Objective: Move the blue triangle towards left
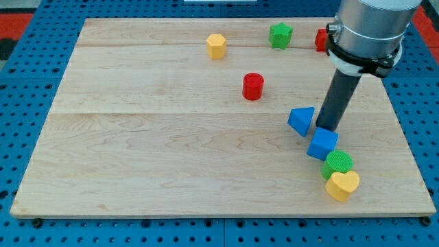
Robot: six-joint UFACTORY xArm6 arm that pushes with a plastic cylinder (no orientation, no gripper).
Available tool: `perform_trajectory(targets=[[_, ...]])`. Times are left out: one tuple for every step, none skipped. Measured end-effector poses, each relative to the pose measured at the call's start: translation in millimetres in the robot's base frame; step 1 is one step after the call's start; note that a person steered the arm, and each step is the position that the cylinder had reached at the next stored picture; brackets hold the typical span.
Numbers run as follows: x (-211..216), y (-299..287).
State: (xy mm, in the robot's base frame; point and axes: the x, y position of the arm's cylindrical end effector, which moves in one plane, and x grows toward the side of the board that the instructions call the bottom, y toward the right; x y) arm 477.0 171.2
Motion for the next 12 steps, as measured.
perform_trajectory(targets=[[-1,17],[-16,12],[-16,5],[-16,-28],[-15,-69],[-15,-90],[-11,-121],[-6,-172],[-4,-234],[-1,-290],[5,-310],[19,-230]])
